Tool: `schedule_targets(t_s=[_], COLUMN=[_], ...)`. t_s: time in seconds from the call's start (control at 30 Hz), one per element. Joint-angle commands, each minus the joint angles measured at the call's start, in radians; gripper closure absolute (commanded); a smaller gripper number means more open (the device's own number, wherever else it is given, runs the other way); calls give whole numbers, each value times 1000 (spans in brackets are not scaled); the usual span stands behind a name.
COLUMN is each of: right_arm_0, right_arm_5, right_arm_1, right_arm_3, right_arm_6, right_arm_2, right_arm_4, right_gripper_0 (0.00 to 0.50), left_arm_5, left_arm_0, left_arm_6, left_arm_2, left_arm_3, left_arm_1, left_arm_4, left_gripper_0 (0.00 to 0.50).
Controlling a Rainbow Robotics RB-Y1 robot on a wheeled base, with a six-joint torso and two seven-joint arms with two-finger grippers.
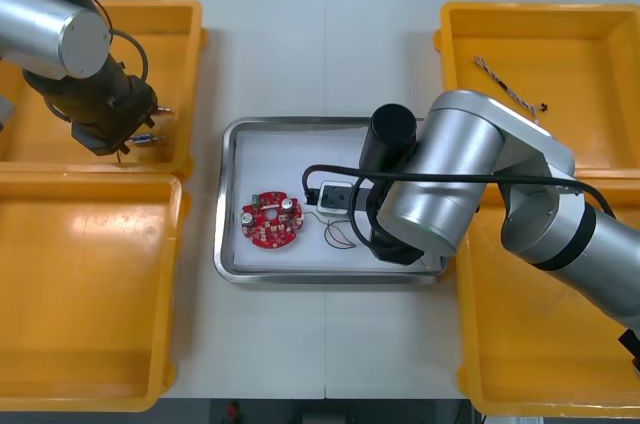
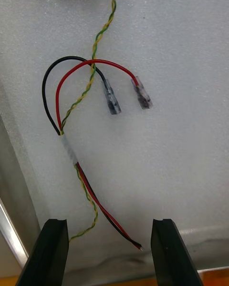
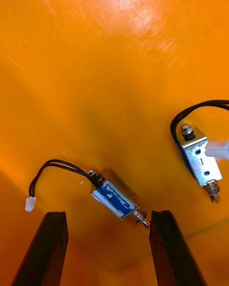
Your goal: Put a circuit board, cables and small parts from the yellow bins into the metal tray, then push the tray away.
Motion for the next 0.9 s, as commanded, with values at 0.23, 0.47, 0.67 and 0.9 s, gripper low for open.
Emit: schedule_targets(t_s=[0.23,0.47,0.67,0.9], right_arm_0=[-28,-27,-27,-13], right_arm_5=[148,148,148,148], right_arm_1=[102,115,115,82], right_arm_3=[-80,-135,-170,-184], right_arm_6=[-12,-20,-25,-41], right_arm_2=[-196,-299,-411,-531], right_arm_4=[72,120,124,133], right_gripper_0=[0,0,0,0], left_arm_5=[-48,-100,-126,-140], left_arm_0=[-29,-29,-29,-29], left_arm_6=[72,60,51,57], left_arm_2=[-28,-31,-33,-86], left_arm_3=[6,63,92,93], left_arm_1=[-20,-31,-37,-37], left_arm_4=[-35,-33,-42,-62], left_gripper_0=[0,0,0,0])
